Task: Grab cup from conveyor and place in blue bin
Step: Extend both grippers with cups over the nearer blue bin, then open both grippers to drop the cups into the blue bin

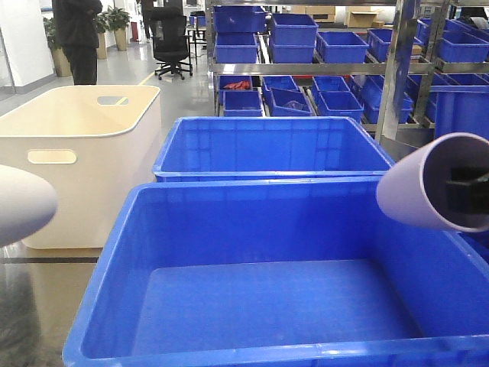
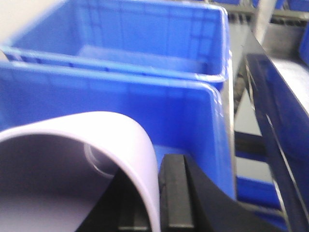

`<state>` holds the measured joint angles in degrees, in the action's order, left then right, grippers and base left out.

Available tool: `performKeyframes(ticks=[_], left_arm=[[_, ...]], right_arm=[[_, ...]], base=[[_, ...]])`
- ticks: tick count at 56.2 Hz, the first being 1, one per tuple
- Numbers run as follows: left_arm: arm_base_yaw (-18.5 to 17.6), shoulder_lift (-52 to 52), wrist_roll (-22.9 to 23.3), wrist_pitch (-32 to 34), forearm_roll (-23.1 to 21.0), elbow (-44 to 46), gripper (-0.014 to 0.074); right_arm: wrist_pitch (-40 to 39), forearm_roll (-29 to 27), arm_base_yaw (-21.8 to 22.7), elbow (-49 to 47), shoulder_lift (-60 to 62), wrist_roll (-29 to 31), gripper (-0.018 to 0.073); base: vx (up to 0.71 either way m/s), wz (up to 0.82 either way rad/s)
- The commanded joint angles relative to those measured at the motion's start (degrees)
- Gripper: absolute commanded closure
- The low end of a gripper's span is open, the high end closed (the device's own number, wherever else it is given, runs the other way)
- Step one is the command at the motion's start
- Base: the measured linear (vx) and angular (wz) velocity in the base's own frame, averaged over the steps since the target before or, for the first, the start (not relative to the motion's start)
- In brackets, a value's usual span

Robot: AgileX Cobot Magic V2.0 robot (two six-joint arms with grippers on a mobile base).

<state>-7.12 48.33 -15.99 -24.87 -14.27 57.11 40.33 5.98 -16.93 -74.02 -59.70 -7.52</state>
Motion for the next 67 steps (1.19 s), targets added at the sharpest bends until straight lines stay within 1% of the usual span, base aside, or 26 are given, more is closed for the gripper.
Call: performKeyframes(ticks=[1, 4, 8, 12, 16, 25, 35, 41, 47, 52, 58, 62, 67], left_arm=[[-2.2, 1.5, -4.8, 5.3, -5.9, 3.3, 0.0603], [-3.7, 3.0, -8.4, 5.3, -9.3, 5.3, 0.0603], [-5.7, 5.9, -11.9, 5.3, -13.5, 8.3, 0.0601], [-7.9, 9.6, -13.3, 5.1, -17.7, 11.9, 0.0600], [-9.9, 13.2, -14.1, 4.9, -19.5, 14.8, 0.0599], [-14.5, 21.6, -14.7, 3.8, -19.5, 19.6, 0.0584], [-18.6, 29.4, -14.5, 4.0, -19.5, 21.4, 0.0520], [-20.2, 32.5, -14.5, 3.9, -19.5, 21.4, 0.0439], [-21.0, 34.4, -14.5, 4.0, -19.4, 21.4, 0.0318], [-21.0, 34.9, -14.5, 4.0, -19.3, 21.4, 0.0211], [-21.0, 34.9, -14.5, 4.2, -19.3, 21.4, 0.0114], [-21.0, 34.9, -14.5, 4.5, -19.3, 21.4, 0.0078], [-21.0, 34.7, -14.5, 5.1, -19.3, 21.4, 0.0068]], right_arm=[[-8.2, -1.4, 0.1, -1.8, 0.2, 0.1, 0.0568], [-8.9, -2.3, 0.1, -1.8, -0.3, 0.1, 0.0568], [-9.0, -2.5, 0.1, -1.8, -1.2, 0.1, 0.0568], [-9.0, -2.9, 0.1, -1.8, -2.3, 0.1, 0.0568], [-9.0, -4.0, 0.1, -1.8, -3.3, 0.1, 0.0568], [-9.0, -6.0, 0.1, -1.8, -5.5, 0.1, 0.0568], [-8.7, -6.8, 0.1, -1.8, -8.3, 0.1, 0.0561], [-8.7, -6.8, 0.1, -1.8, -9.8, 0.1, 0.0548], [-8.7, -6.8, 0.1, -1.8, -11.1, 0.2, 0.0517], [-8.7, -6.7, 0.1, -1.8, -12.2, 0.2, 0.0468], [-8.7, -6.7, 0.1, -1.8, -12.8, 0.2, 0.0386], [-9.0, -6.7, 0.1, -1.8, -12.9, 0.2, 0.0315], [-9.3, -6.5, 0.1, -1.8, -12.9, 0.3, 0.0211]], base=[[0.00, 0.00], [0.00, 0.00], [0.00, 0.00], [0.00, 0.00], [0.00, 0.00], [0.00, 0.00], [0.00, 0.00], [0.00, 0.00], [0.00, 0.00], [0.00, 0.00], [0.00, 0.00], [0.00, 0.00], [0.00, 0.00]])
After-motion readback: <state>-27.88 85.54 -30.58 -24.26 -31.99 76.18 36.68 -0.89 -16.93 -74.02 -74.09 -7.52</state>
